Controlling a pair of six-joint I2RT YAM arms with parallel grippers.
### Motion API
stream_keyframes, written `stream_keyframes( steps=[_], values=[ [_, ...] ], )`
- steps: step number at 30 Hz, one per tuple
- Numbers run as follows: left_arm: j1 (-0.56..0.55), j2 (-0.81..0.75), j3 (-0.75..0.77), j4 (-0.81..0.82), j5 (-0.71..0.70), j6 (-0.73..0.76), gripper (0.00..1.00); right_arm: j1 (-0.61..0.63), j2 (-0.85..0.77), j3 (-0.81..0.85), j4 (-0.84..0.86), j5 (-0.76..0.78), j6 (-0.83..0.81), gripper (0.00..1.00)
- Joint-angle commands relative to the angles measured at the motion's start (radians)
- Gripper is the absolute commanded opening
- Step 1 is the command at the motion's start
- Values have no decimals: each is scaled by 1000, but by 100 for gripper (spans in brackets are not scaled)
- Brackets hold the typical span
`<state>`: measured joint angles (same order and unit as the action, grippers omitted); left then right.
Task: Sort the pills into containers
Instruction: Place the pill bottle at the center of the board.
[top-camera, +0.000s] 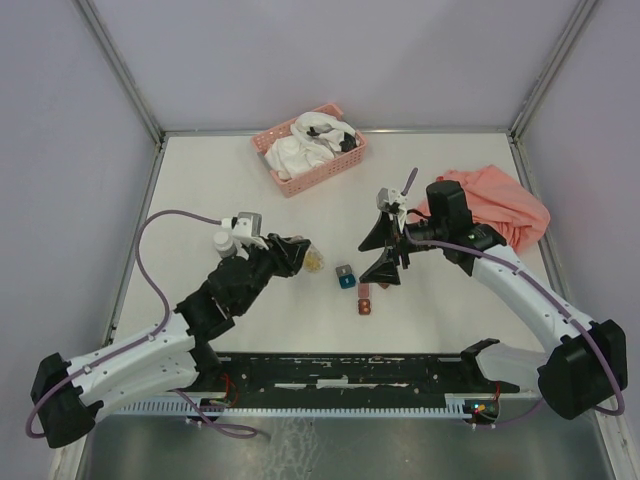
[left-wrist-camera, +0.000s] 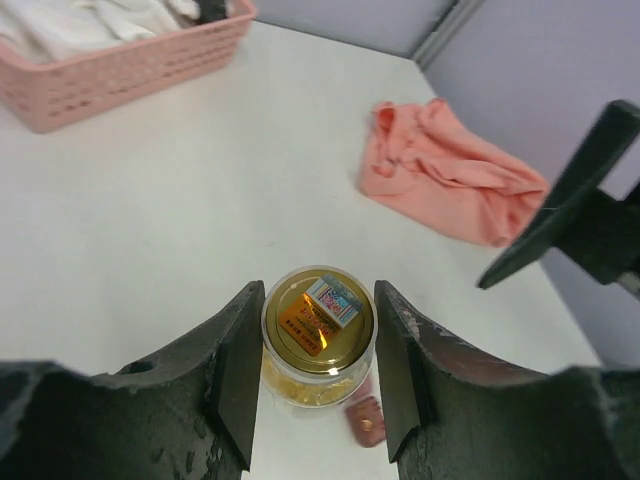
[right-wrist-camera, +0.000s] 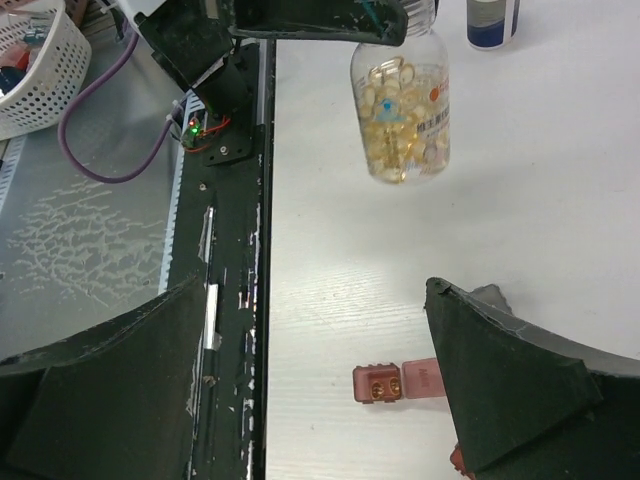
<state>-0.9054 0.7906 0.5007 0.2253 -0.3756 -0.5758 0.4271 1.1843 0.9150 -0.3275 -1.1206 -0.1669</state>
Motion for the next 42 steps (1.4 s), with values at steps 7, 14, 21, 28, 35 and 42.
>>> stream_keyframes(
  steps=[7,14,21,28,35,42],
  values=[
    [39,-30,-112,79,-336,417,3,-14,-20,49,-18,8,-54,99],
    [205,121,-185,353,-305,484,3,-20,-14,47,-19,6,-57,99],
    [370,341,-168,573,-205,488,3,-21,7,48,-27,5,-67,99],
    [479,542,-112,647,-131,417,3,-22,13,50,-36,10,-78,99],
    [527,592,-80,638,-80,366,3,-22,17,51,-41,12,-83,99],
    [532,652,-59,632,-79,330,3,-22,14,51,-41,13,-83,99]
  ],
)
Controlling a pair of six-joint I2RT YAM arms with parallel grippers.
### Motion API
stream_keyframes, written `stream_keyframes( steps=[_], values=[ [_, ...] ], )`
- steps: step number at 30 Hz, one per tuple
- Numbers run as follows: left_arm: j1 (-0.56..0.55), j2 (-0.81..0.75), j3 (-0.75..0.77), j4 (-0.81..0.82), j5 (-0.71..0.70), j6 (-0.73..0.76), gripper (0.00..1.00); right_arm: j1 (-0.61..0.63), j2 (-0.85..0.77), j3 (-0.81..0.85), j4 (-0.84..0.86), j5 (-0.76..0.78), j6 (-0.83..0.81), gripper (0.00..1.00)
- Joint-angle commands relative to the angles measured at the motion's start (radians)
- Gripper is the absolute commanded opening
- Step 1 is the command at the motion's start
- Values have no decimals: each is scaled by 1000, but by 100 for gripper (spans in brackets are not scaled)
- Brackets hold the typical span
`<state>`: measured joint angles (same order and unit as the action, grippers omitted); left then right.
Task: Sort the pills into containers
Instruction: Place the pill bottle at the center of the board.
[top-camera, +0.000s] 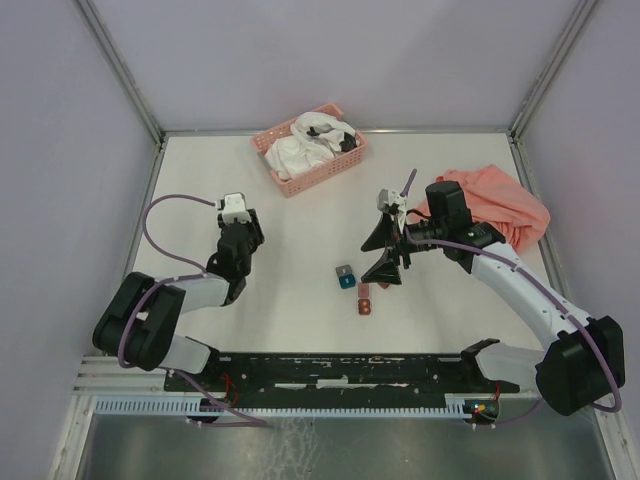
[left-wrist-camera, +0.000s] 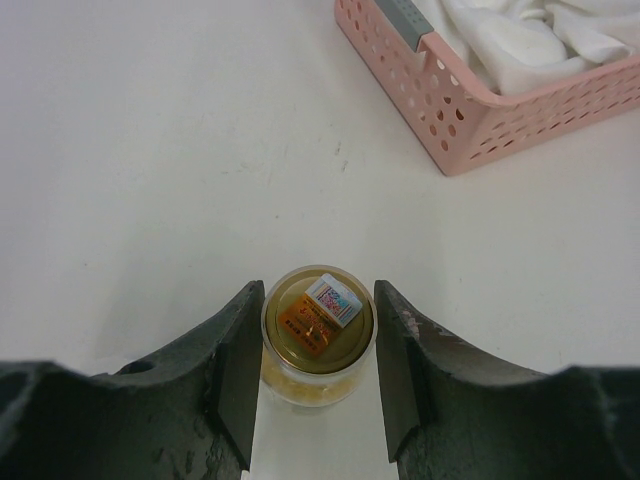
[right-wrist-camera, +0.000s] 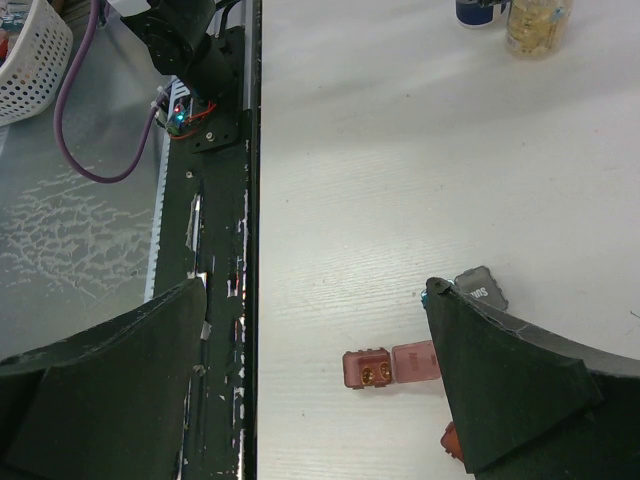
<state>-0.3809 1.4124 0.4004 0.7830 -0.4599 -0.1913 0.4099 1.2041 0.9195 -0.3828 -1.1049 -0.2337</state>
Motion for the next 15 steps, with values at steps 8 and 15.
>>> stream_keyframes(
  steps=[8,15],
  values=[
    [8,64,33,87,27,-63,11,-7,-10,47,11,-3,-16,99],
    [8,44,-1,99,43,-79,36,-9,-12,48,12,-6,-16,99]
  ],
)
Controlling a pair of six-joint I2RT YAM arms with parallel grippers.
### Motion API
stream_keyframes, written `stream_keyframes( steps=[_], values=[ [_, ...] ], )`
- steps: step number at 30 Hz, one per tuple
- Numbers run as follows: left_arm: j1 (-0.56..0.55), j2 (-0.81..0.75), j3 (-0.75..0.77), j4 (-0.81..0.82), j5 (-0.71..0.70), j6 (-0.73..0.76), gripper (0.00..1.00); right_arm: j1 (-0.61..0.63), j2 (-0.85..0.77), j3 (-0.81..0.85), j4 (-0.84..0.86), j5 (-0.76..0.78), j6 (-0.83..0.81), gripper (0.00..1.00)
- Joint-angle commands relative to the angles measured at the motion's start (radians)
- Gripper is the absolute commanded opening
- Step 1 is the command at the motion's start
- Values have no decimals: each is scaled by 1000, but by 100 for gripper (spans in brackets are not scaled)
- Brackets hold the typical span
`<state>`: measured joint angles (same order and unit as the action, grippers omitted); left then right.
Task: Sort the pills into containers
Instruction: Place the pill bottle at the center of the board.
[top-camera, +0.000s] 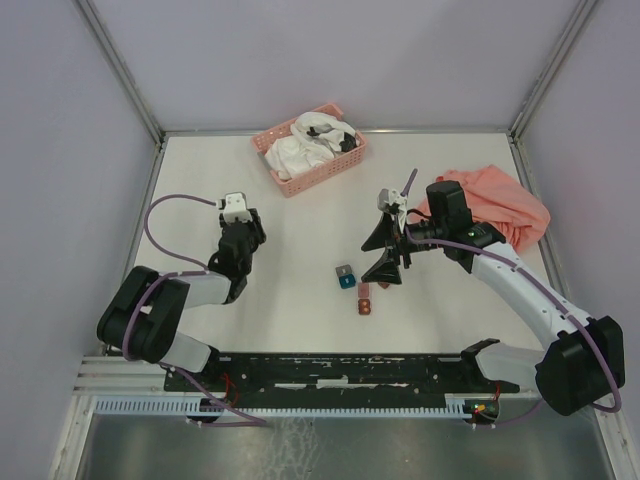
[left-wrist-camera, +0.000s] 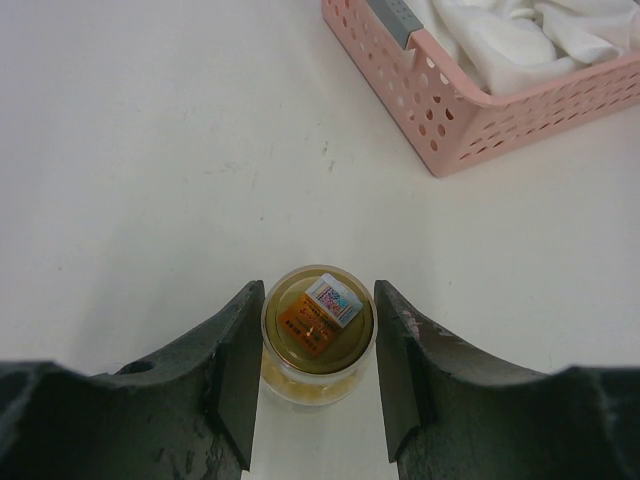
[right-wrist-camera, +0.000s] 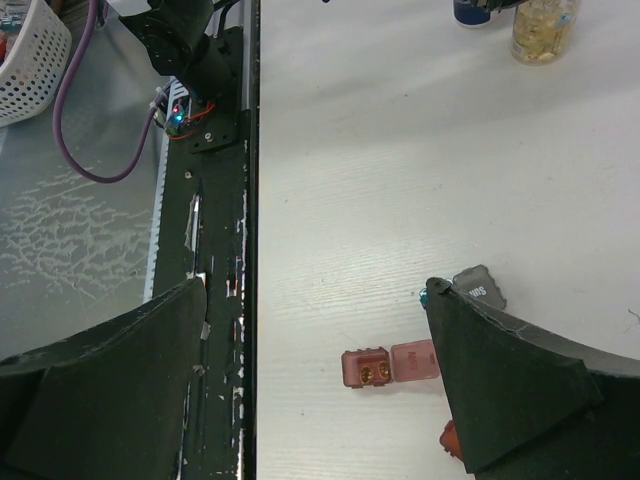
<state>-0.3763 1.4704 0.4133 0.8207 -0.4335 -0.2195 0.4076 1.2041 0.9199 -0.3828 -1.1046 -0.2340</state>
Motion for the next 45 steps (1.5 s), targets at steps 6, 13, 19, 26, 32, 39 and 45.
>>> stream_keyframes(
  steps=[6,13,19,26,32,39,45],
  values=[
    [2,-62,-25,30,31,-69,56,-9,-15,48,12,-7,-14,99],
    [4,-109,-30,-13,58,-98,67,-11,-17,47,13,-10,-14,99],
    [3,-166,-32,-65,74,-122,72,-12,-18,48,14,-11,-13,99],
    [4,-251,-42,-119,85,-138,77,-13,-20,46,14,-12,-13,99],
    [4,-328,-41,-175,127,-156,79,-14,-23,47,17,-13,-11,99],
    [4,-459,-71,-184,355,-175,79,-15,-26,47,15,-8,-15,99],
    [3,-546,-111,-128,589,-205,79,-19,-38,49,-3,2,-51,99]
  ],
)
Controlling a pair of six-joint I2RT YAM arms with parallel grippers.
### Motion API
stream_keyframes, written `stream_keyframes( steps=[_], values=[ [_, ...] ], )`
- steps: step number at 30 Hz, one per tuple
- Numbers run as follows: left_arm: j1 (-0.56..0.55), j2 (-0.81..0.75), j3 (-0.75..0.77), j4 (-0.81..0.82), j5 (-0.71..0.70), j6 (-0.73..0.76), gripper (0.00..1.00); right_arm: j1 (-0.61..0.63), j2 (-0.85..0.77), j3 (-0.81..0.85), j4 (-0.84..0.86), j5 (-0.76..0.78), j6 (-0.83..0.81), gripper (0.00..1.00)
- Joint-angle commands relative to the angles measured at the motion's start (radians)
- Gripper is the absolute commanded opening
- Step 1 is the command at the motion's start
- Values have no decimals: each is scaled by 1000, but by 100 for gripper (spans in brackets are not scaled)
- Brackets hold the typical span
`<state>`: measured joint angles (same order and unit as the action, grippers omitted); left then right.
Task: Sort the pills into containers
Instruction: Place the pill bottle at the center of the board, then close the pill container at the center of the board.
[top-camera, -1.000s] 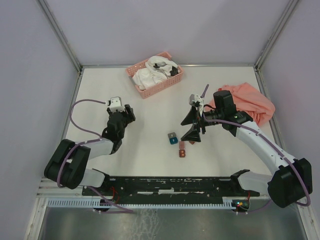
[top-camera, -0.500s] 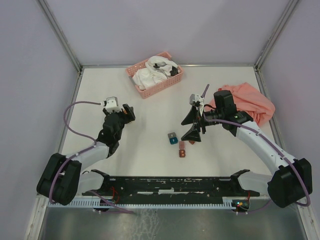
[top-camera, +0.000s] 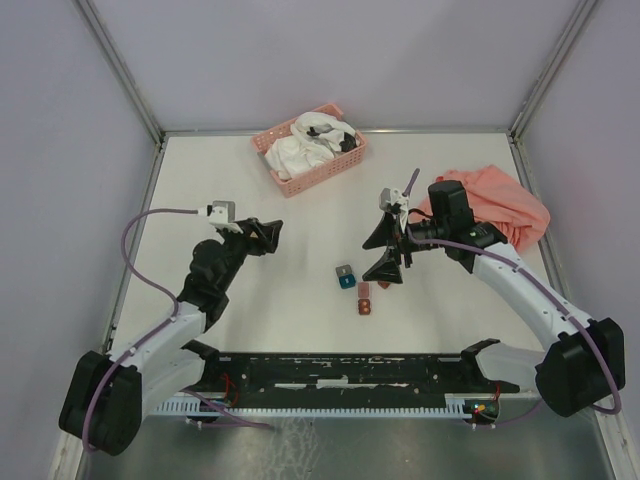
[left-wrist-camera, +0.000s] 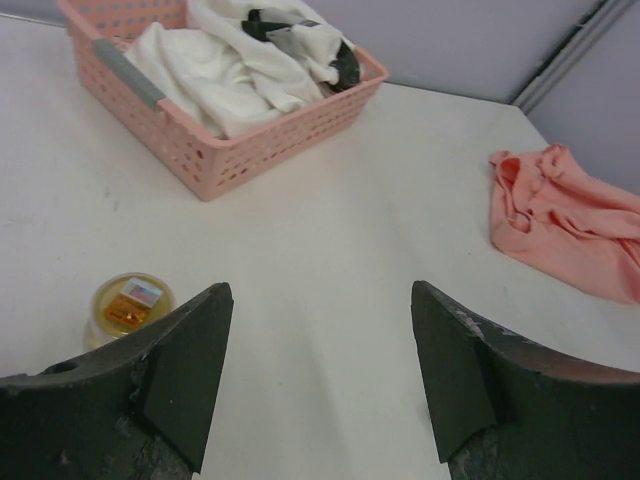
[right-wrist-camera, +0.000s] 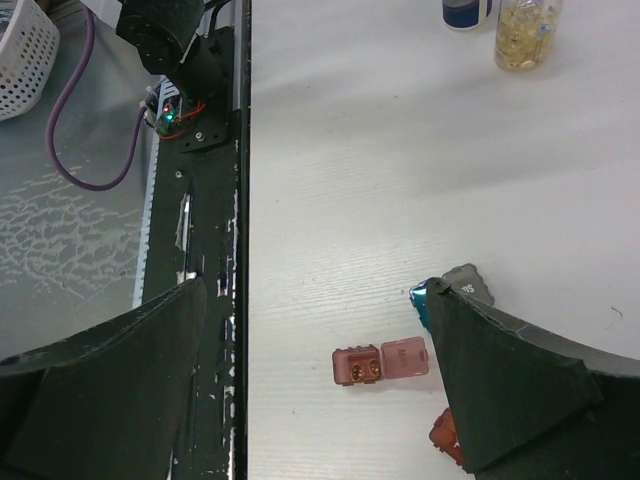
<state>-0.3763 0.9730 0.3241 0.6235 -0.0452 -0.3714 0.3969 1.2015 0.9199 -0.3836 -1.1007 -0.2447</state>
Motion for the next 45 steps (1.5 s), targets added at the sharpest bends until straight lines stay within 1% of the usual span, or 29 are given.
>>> stream_keyframes(
  steps=[1,5,7,10,11,14,19,22,25,30,32,34,37,40,45],
  values=[
    [3,-57,-26,79,239,-60,79,-10,-39,48,-3,-2,-45,99],
    [2,-79,-43,119,372,-123,79,-14,-44,33,45,42,-10,99],
    [3,-83,-52,141,409,-168,79,-15,-27,28,64,62,47,99],
    [2,-83,-72,180,453,-241,78,-15,22,36,51,48,71,99],
    [1,-82,-80,189,461,-261,78,-16,47,44,36,36,62,99],
    [1,-87,-97,203,482,-311,78,-19,78,73,-54,24,-33,99],
    [-5,-98,-136,253,498,-391,78,-20,100,77,-78,130,-42,99],
    [-10,-110,-154,262,498,-426,78,-20,154,121,-173,158,-101,99],
    [-12,-129,-168,254,499,-444,77,-20,218,182,-277,191,-165,100],
    [-13,-168,-175,206,504,-450,77,-20,334,278,-431,200,-271,97],
    [-13,-186,-171,189,516,-446,77,-19,403,332,-511,213,-333,95],
    [-13,-208,-171,175,521,-441,77,-19,457,378,-572,219,-381,91],
    [-13,-247,-182,157,518,-432,77,-18,504,377,-558,203,-389,87],
    [-13,-288,-195,131,518,-425,77,-14,523,363,-542,218,-389,87],
    [-13,-341,-220,124,512,-423,77,-13,567,347,-492,256,-342,83]
  ],
)
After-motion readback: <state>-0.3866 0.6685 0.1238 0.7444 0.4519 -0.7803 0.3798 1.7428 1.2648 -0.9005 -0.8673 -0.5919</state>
